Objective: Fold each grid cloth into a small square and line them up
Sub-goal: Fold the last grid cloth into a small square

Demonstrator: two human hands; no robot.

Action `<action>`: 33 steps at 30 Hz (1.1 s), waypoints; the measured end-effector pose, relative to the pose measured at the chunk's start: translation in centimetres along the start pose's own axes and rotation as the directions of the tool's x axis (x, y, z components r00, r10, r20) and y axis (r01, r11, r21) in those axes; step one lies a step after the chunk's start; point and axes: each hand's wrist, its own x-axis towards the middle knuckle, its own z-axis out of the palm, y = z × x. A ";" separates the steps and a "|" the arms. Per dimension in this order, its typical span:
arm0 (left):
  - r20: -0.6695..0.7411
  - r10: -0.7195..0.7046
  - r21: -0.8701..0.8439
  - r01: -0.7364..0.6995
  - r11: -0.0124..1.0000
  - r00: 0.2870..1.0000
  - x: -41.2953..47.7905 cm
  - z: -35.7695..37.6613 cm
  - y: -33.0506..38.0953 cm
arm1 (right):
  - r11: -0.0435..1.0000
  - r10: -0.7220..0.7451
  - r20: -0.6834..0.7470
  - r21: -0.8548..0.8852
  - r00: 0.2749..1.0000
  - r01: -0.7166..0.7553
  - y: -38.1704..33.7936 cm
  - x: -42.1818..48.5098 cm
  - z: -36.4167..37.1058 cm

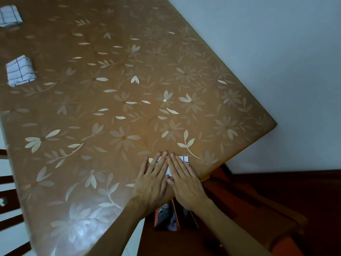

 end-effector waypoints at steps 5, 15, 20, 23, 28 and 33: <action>0.015 -0.041 -0.024 0.041 0.999 0.999 0.2 0.0 -0.1 | 0.999 0.034 0.005 -0.041 0.999 -0.034 0.9 -0.4 -0.8; 0.047 -0.108 0.019 0.107 0.994 0.993 -0.5 -0.6 -2.1 | 0.993 0.112 0.044 -0.052 0.993 -0.109 1.6 -1.0 -1.5; 0.062 -0.131 0.029 0.130 0.991 0.989 -0.6 -0.7 -2.4 | 0.985 0.103 -0.016 0.142 0.995 -0.099 1.6 -0.3 -3.5; 0.079 -0.125 0.010 0.125 0.992 0.989 -0.5 -1.3 -2.1 | 0.959 0.193 -0.059 0.224 0.979 -0.176 1.2 1.3 -5.2; 0.115 -0.106 -0.218 0.129 0.967 0.988 -0.2 -3.4 -2.0 | 0.920 0.314 0.025 0.238 0.949 -0.311 0.8 2.1 -6.5; 0.113 -0.317 -0.845 0.259 0.467 0.942 -0.3 -7.5 -1.4 | 0.625 0.320 0.107 0.723 0.941 -0.295 0.2 0.2 -8.1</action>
